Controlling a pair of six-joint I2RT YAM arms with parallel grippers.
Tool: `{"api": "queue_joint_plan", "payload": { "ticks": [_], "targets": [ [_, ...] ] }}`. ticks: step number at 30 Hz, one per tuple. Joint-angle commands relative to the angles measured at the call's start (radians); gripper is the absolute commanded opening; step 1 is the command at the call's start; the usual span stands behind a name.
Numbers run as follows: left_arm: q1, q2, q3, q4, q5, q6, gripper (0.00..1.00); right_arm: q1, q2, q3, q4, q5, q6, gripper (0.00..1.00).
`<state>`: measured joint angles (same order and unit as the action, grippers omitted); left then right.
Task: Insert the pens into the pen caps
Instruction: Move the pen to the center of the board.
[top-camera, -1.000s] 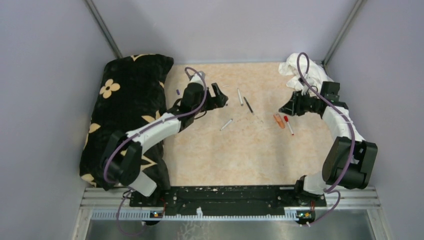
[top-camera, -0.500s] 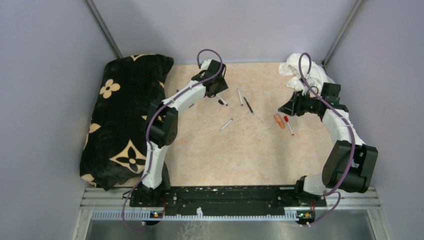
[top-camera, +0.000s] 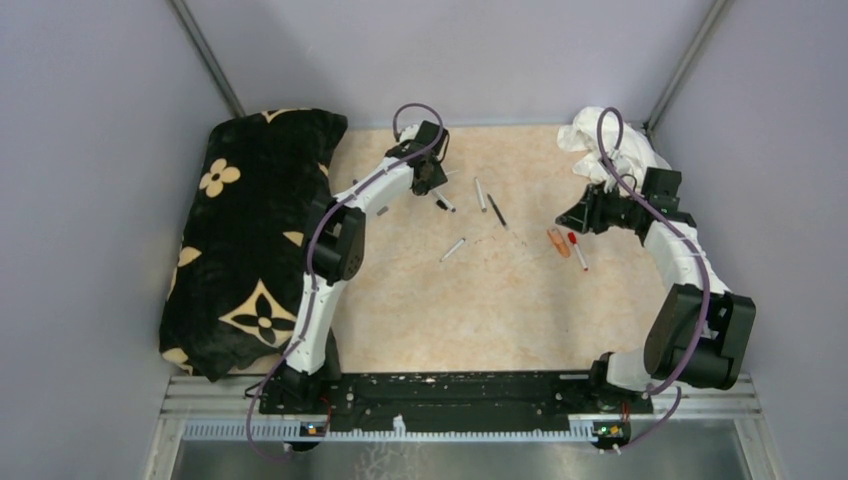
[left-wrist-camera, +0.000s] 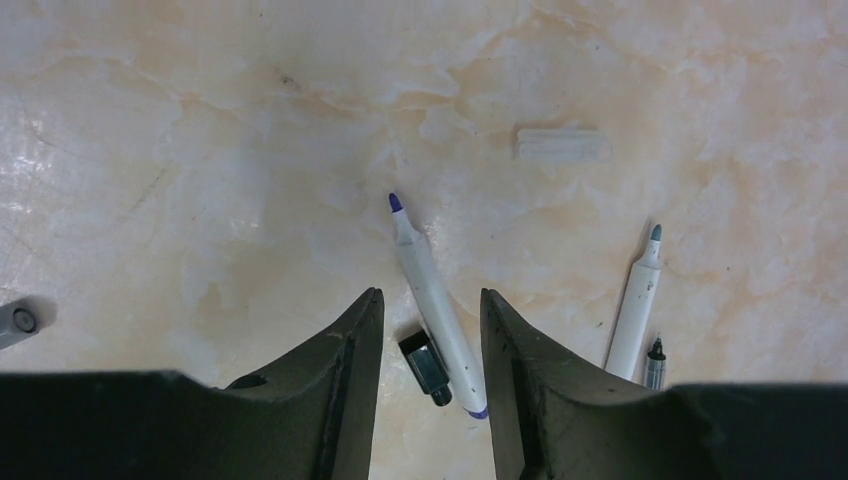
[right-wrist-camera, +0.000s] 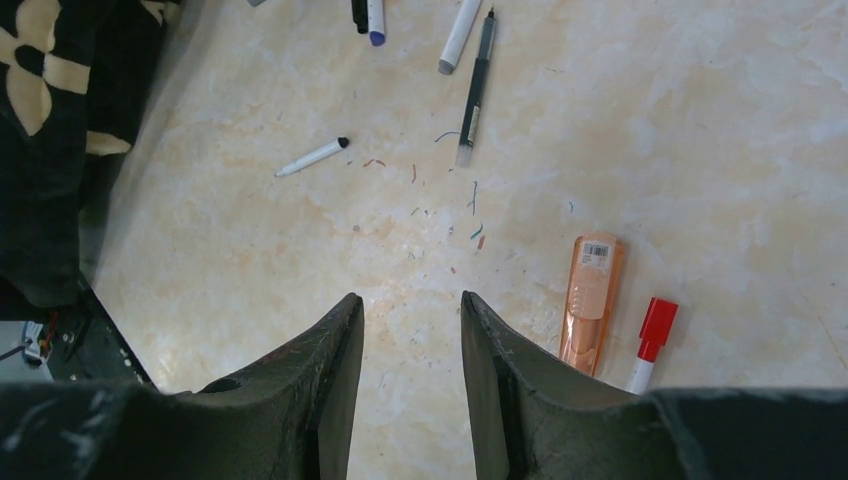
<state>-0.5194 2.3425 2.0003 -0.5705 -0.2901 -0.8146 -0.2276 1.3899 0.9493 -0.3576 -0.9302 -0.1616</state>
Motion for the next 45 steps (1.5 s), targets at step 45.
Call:
{"api": "queue_joint_plan", "payload": {
  "ticks": [45],
  "targets": [
    [0.008, -0.173, -0.392, -0.16, -0.04, 0.055, 0.31, -0.009, -0.029, -0.01, 0.056, -0.077, 0.05, 0.4]
  ]
}}
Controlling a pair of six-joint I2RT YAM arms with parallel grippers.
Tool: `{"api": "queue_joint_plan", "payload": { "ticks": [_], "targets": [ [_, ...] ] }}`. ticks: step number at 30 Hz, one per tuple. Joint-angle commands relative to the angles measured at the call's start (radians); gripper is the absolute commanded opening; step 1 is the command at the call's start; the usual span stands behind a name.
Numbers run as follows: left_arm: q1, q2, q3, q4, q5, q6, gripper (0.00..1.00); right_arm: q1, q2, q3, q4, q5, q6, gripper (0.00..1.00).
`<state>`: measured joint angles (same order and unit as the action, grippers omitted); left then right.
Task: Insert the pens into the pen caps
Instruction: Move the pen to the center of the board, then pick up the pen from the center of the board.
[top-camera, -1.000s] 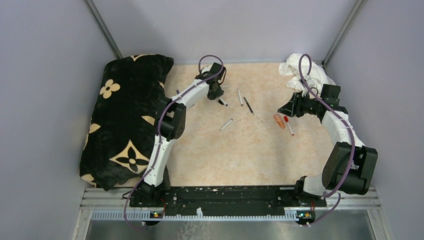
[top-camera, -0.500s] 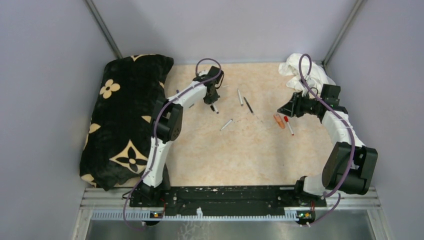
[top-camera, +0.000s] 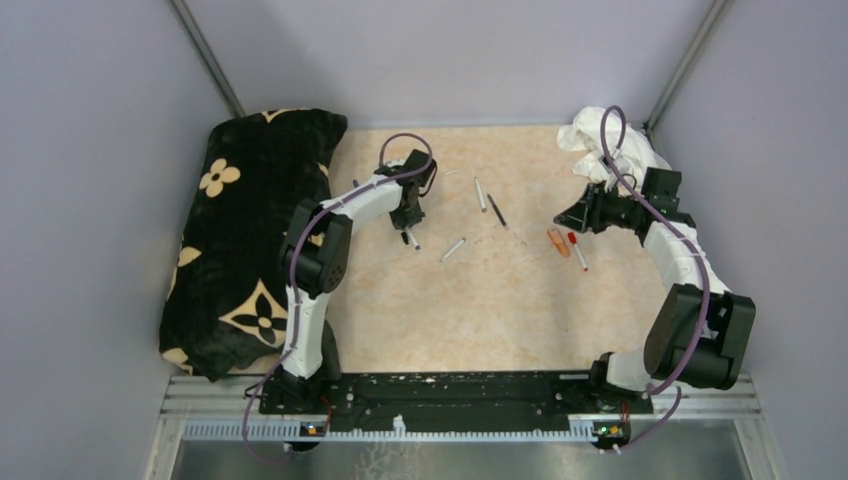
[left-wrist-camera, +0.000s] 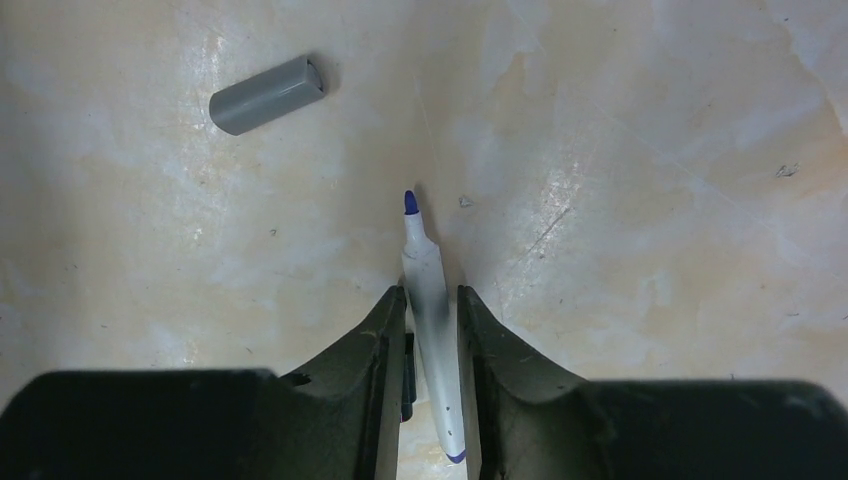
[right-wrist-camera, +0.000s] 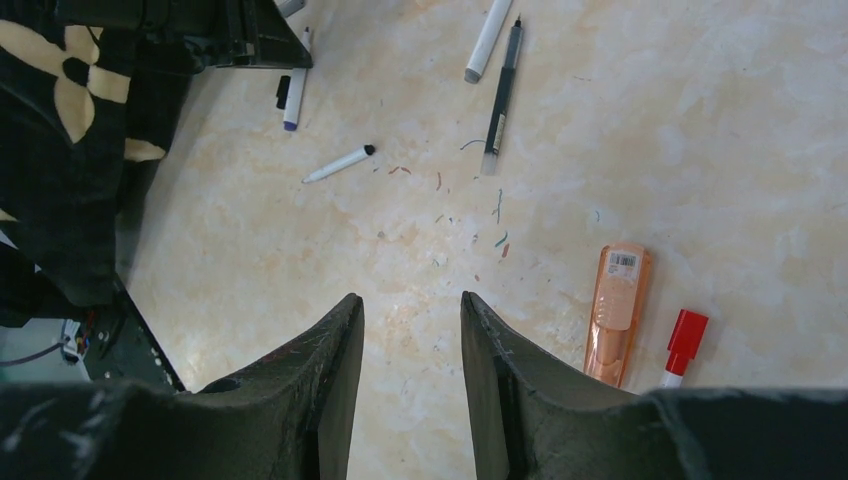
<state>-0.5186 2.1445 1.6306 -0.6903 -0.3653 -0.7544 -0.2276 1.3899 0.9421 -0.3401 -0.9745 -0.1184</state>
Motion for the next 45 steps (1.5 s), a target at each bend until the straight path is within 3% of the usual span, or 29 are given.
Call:
{"api": "queue_joint_plan", "payload": {
  "ticks": [1, 5, 9, 14, 19, 23, 28, 34, 40, 45],
  "targets": [
    [0.007, 0.029, -0.022, -0.044, 0.043, -0.013, 0.31, -0.009, -0.032, -0.003, 0.038, -0.032, 0.006, 0.4],
    [0.005, 0.035, -0.041, -0.057, 0.065, -0.042, 0.27, -0.009, -0.042, -0.007, 0.034, -0.03, 0.001, 0.4],
    [0.006, 0.02, -0.087, -0.019, 0.08, -0.034, 0.14, -0.009, -0.044, -0.007, 0.031, -0.033, 0.0, 0.4],
    [0.006, -0.011, -0.078, 0.033, 0.081, -0.008, 0.08, -0.008, -0.044, 0.006, 0.022, -0.049, -0.003, 0.4],
    [0.002, -0.11, -0.091, 0.149, 0.147, -0.002, 0.02, -0.005, -0.047, 0.038, -0.021, -0.085, -0.039, 0.4],
    [-0.008, -0.207, -0.141, 0.255, 0.227, 0.01, 0.0, 0.019, -0.053, 0.093, -0.122, -0.131, -0.157, 0.4],
    [-0.017, -0.391, -0.34, 0.567, 0.395, 0.047, 0.0, 0.05, -0.063, 0.209, -0.31, -0.177, -0.375, 0.4],
    [-0.042, -0.574, -0.583, 0.971, 0.597, 0.053, 0.0, 0.128, -0.089, 0.304, -0.342, -0.21, -0.402, 0.41],
    [-0.147, -0.72, -0.702, 1.305, 0.584, 0.117, 0.0, 0.258, -0.145, 0.324, -0.066, -0.153, -0.139, 0.43],
    [-0.207, -0.759, -0.713, 1.44, 0.557, 0.145, 0.0, 0.369, -0.257, 0.174, 0.354, -0.074, 0.184, 0.67]
  ]
}}
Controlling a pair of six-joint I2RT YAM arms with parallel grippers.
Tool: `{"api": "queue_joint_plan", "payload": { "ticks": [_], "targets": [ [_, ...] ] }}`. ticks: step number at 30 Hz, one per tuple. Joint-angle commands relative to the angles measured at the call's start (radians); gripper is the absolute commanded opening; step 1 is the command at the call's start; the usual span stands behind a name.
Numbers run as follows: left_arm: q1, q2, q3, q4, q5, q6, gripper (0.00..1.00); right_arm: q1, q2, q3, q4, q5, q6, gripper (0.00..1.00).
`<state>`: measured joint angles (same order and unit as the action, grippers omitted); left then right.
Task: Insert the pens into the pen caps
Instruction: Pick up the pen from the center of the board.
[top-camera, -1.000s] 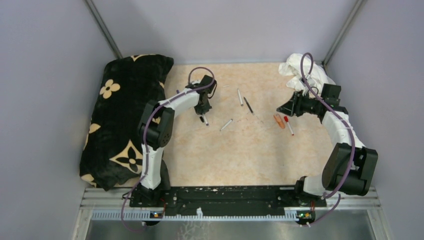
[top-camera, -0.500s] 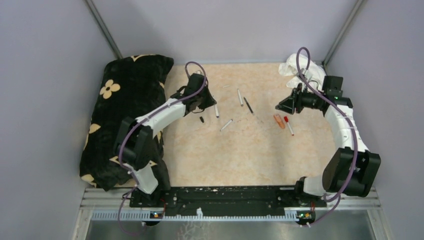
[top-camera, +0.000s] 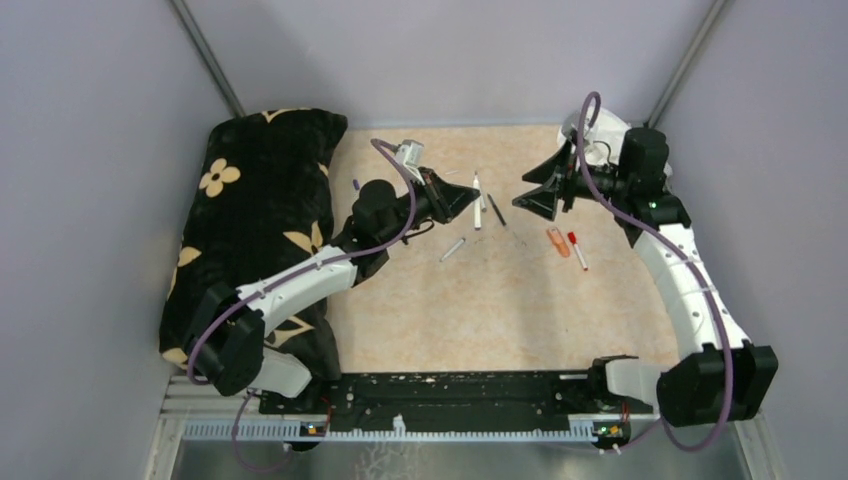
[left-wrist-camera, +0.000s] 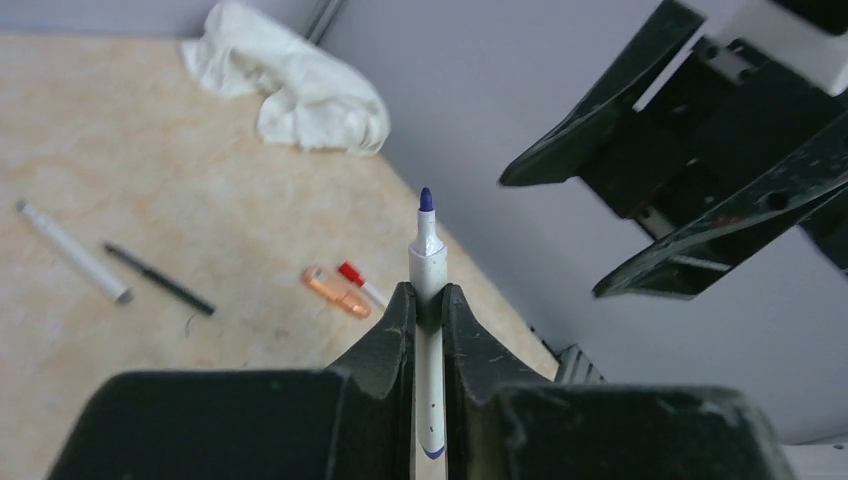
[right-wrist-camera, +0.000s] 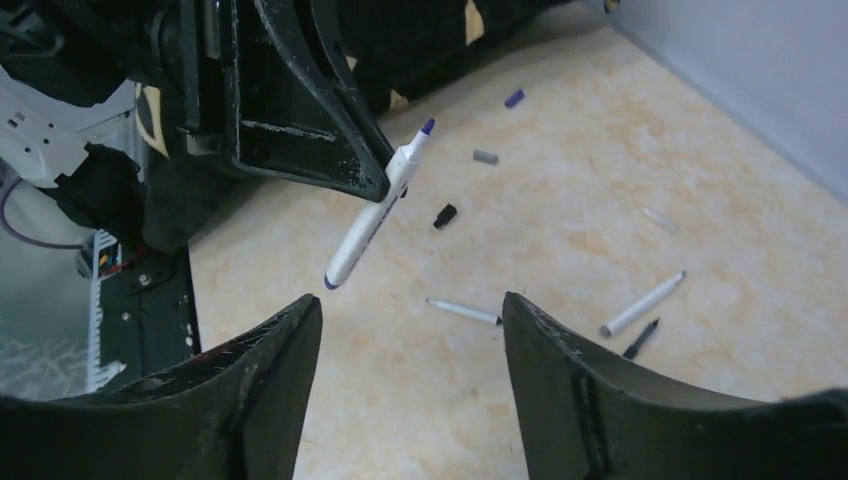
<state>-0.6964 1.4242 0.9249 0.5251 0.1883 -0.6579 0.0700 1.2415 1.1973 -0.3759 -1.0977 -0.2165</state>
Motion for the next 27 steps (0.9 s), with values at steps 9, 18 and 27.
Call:
{"api": "queue_joint_plan", "payload": {
  "ticks": [9, 18, 27],
  "targets": [
    [-0.089, -0.059, 0.01, 0.283, -0.046, 0.086, 0.0, 0.189, -0.161, -0.199, 0.545, 0.13, 0.575, 0.7],
    [-0.122, -0.017, 0.041, 0.324, -0.054, 0.058, 0.0, 0.226, -0.148, -0.261, 0.646, 0.174, 0.704, 0.7],
    [-0.127, -0.002, 0.031, 0.366, -0.064, 0.01, 0.0, 0.249, -0.134, -0.29, 0.691, 0.215, 0.772, 0.45]
  ]
}}
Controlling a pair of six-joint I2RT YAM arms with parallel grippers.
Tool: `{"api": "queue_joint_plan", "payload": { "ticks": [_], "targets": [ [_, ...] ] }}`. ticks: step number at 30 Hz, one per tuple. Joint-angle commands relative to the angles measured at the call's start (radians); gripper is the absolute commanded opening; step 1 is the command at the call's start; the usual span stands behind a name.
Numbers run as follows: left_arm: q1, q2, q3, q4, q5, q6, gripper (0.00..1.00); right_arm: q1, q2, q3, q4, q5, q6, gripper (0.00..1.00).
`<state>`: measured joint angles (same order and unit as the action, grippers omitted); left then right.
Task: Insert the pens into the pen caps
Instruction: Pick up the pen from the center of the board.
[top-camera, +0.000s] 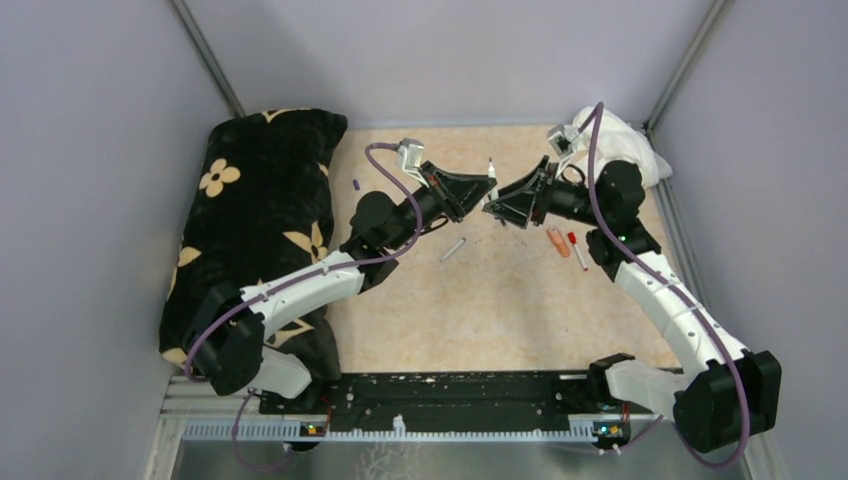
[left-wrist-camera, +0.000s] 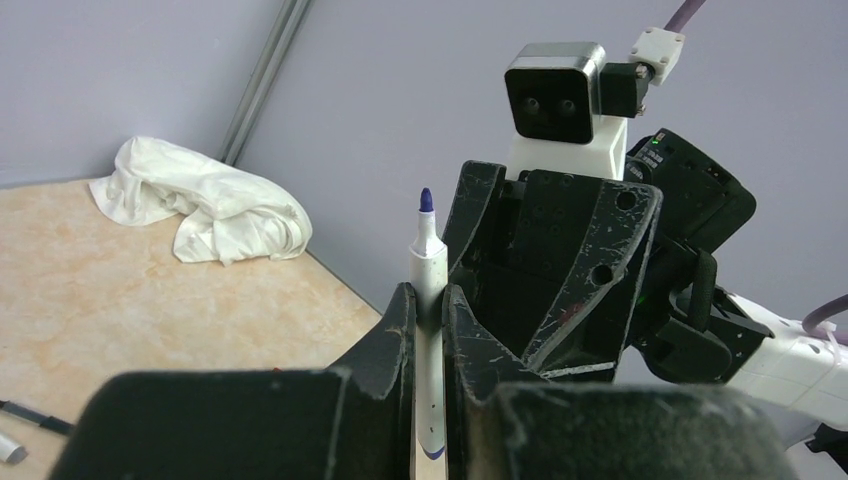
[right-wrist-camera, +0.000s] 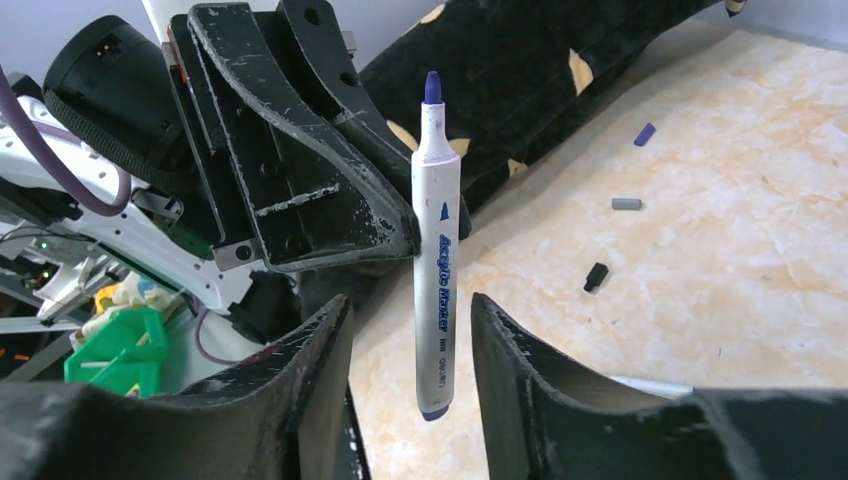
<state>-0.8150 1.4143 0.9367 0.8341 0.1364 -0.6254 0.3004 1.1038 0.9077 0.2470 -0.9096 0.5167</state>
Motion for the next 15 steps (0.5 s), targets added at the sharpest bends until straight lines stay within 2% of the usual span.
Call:
{"api": "queue_joint_plan", "payload": {
  "ticks": [1, 4, 7, 9, 13, 15],
  "targets": [
    [-0.007, 0.01, 0.019, 0.06, -0.012, -0.024, 0.0, 0.019, 0.004, -0.003, 0.076, 0.027, 0.045, 0.43],
    [-0.007, 0.011, 0.019, 0.064, -0.007, -0.029, 0.0, 0.019, 0.008, -0.001, 0.104, 0.033, 0.064, 0.31],
    [-0.007, 0.013, 0.016, 0.068, -0.006, -0.036, 0.0, 0.019, 0.014, 0.004, 0.126, 0.032, 0.074, 0.07],
    [-0.008, 0.013, 0.01, 0.079, -0.006, -0.035, 0.03, 0.019, 0.014, 0.011, 0.126, 0.021, 0.066, 0.0],
    [-0.005, -0.021, -0.029, 0.086, -0.034, -0.007, 0.26, 0.014, 0.01, 0.011, 0.118, -0.002, 0.053, 0.0],
    [0.002, -0.059, -0.056, 0.067, -0.044, 0.038, 0.42, 0.006, 0.006, 0.008, 0.119, -0.032, 0.042, 0.0]
  ]
}}
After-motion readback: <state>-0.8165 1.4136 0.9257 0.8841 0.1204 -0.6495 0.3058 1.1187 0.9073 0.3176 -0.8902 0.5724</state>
